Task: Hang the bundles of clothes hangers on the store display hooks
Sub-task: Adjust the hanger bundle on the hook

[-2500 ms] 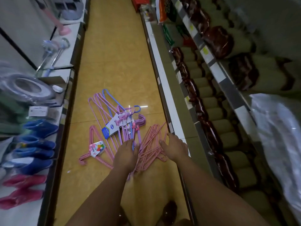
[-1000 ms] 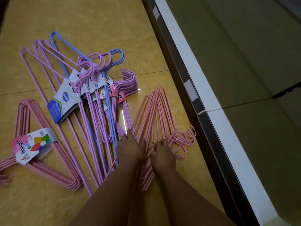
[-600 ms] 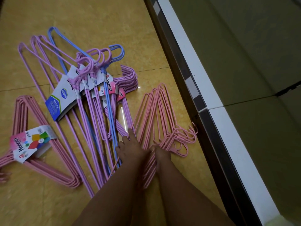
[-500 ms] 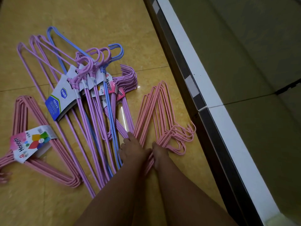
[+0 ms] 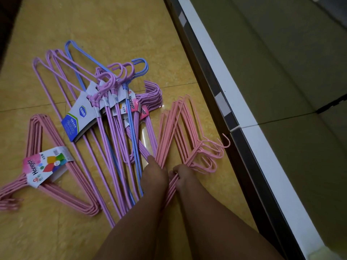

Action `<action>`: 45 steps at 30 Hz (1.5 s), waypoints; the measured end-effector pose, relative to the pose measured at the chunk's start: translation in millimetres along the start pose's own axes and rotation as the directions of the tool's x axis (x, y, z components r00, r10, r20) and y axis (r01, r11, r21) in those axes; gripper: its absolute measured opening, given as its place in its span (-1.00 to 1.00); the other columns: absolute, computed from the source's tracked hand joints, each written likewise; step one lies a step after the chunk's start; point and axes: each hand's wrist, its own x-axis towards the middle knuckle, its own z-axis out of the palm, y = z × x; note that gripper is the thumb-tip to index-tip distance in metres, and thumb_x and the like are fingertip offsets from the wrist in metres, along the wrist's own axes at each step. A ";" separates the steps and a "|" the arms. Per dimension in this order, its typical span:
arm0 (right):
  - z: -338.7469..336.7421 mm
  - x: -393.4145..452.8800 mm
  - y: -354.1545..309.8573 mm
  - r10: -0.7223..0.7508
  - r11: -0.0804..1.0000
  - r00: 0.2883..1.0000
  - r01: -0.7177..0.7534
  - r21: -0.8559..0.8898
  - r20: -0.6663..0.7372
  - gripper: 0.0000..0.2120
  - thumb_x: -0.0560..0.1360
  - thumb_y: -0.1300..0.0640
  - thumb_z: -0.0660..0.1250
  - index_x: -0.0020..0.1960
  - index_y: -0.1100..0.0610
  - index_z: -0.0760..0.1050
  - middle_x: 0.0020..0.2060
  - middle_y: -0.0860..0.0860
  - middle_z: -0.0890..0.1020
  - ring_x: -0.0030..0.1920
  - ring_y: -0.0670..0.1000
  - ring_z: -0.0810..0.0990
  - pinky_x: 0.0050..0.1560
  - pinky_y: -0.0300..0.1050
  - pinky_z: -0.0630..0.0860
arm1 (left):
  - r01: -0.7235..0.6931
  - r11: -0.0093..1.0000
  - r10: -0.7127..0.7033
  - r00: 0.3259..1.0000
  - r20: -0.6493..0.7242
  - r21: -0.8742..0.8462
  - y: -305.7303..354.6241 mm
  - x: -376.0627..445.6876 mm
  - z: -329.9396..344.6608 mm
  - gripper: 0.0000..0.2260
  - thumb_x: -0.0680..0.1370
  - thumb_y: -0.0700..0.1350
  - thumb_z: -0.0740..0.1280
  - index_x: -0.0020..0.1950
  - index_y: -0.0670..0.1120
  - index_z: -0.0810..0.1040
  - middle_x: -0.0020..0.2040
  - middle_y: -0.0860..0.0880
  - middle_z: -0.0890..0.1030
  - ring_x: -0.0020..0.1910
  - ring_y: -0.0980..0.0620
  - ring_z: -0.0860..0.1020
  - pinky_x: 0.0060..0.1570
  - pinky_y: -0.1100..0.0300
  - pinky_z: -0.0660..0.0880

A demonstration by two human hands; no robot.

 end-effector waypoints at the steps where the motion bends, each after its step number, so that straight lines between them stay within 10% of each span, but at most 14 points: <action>1: 5.0 -5.0 1.4 -0.019 1.000 0.999 0.019 -0.009 -0.030 -0.81 0.50 0.45 0.08 -0.27 0.31 0.30 -0.39 0.14 0.35 -0.46 0.03 0.33 -0.72 -0.39 0.26 | 0.013 1.000 -0.014 1.000 -0.028 -0.013 -2.6 -0.6 -2.9 -0.64 0.52 -0.05 0.31 0.23 -0.17 0.32 0.04 -0.21 0.58 0.03 -0.23 0.55 -0.13 0.03 0.44; 7: 28.6 -43.9 2.8 -0.340 0.940 0.891 0.328 -0.091 -0.302 -0.59 0.48 0.31 0.16 0.31 0.23 0.45 0.22 0.18 0.56 0.16 0.21 0.55 0.13 -0.04 0.48 | 0.016 0.988 -0.029 0.996 -0.080 -0.153 6.3 -2.1 -24.6 -0.50 0.50 0.06 0.33 0.32 -0.18 0.31 0.11 -0.22 0.57 0.10 -0.23 0.54 -0.03 0.03 0.45; 13: 21.7 -70.7 -34.9 -0.634 0.751 0.717 0.483 -0.450 -0.290 -0.75 0.53 0.01 0.27 0.13 0.10 0.55 0.01 0.15 0.65 0.03 0.22 0.60 -0.13 -0.10 0.38 | -0.130 0.878 0.161 0.987 0.027 -0.461 39.2 6.7 -47.7 -0.33 0.51 0.07 0.35 0.51 -0.07 0.12 0.37 -0.07 0.40 0.29 -0.09 0.42 0.19 0.13 0.38; 17: 2.0 -81.3 -51.0 -0.827 0.432 0.548 0.481 -0.763 -0.123 -0.84 0.54 -0.01 0.27 0.06 0.03 0.53 -0.14 0.03 0.65 -0.12 0.09 0.61 -0.18 -0.14 0.43 | -0.389 0.921 0.360 0.863 -0.355 -0.010 55.0 25.1 -79.5 -0.20 0.46 0.04 0.38 0.56 -0.05 0.01 0.52 -0.11 0.19 0.49 -0.11 0.16 0.44 -0.09 0.14; 20: -7.3 -94.5 -65.5 -0.888 0.103 0.444 0.449 -0.888 0.122 -0.85 0.53 0.04 0.30 0.10 -0.06 0.48 -0.19 -0.08 0.61 -0.21 -0.05 0.53 -0.16 -0.16 0.39 | -0.330 0.884 0.442 0.824 -0.356 0.332 73.9 32.8 -107.7 -0.12 0.45 0.11 0.36 0.56 -0.03 -0.12 0.56 -0.17 -0.05 0.54 -0.14 -0.09 0.47 -0.18 -0.09; 24: -2.8 -110.7 -79.9 -0.869 -0.228 0.301 0.461 -0.858 0.393 -0.82 0.52 0.07 0.30 0.11 -0.08 0.50 -0.12 -0.11 0.57 -0.13 -0.09 0.43 0.07 -0.16 0.28 | -0.172 0.933 0.293 0.874 -0.389 0.316 77.1 31.7 -127.7 -0.03 0.32 0.35 0.37 0.55 0.05 -0.05 0.53 -0.28 -0.05 0.53 -0.20 -0.09 0.40 -0.26 -0.20; 27: 3.4 -113.9 -89.6 -0.855 -0.282 0.291 0.433 -0.856 0.429 -0.79 0.52 0.09 0.29 0.14 -0.07 0.51 -0.04 -0.10 0.56 -0.04 -0.07 0.45 0.10 -0.13 0.26 | -0.167 0.951 0.295 0.751 -0.591 0.262 63.4 29.5 -136.4 -0.30 0.25 0.13 0.54 0.31 -0.06 0.43 0.32 -0.22 0.39 0.33 -0.21 0.34 0.35 -0.26 0.11; 30: 7.1 -116.3 -94.7 -0.870 -0.236 0.309 0.422 -0.875 0.384 -0.77 0.52 0.12 0.29 0.15 -0.07 0.52 -0.05 -0.10 0.57 -0.04 -0.05 0.46 0.07 -0.13 0.25 | -0.217 0.952 0.304 0.652 -0.694 0.214 60.8 27.6 -144.4 -0.52 0.25 0.01 0.56 0.06 -0.12 0.49 0.03 -0.16 0.51 0.05 -0.19 0.48 0.14 -0.10 0.36; 37: 3.2 -121.0 -107.5 -0.801 -0.340 0.331 0.436 -0.834 0.499 -0.77 0.54 0.17 0.24 0.14 -0.06 0.52 -0.09 -0.10 0.54 0.00 -0.05 0.43 0.12 -0.12 0.22 | -0.221 0.909 0.347 0.871 -0.349 0.353 50.9 40.5 -174.2 -0.03 0.31 0.41 0.34 0.54 -0.03 0.03 0.57 -0.04 -0.07 0.54 -0.05 -0.15 0.39 -0.26 -0.27; 45: 10.2 -127.4 -104.6 -0.707 -0.421 0.345 0.496 -0.759 0.617 -0.78 0.48 0.20 0.29 0.08 -0.03 0.44 -0.21 -0.11 0.46 -0.09 -0.03 0.47 0.16 -0.11 0.26 | -0.319 0.892 0.428 0.826 -0.366 0.321 47.3 27.1 -164.4 -0.29 0.28 0.35 0.41 0.26 -0.05 0.38 0.16 -0.03 0.48 0.16 -0.09 0.41 0.08 0.06 0.29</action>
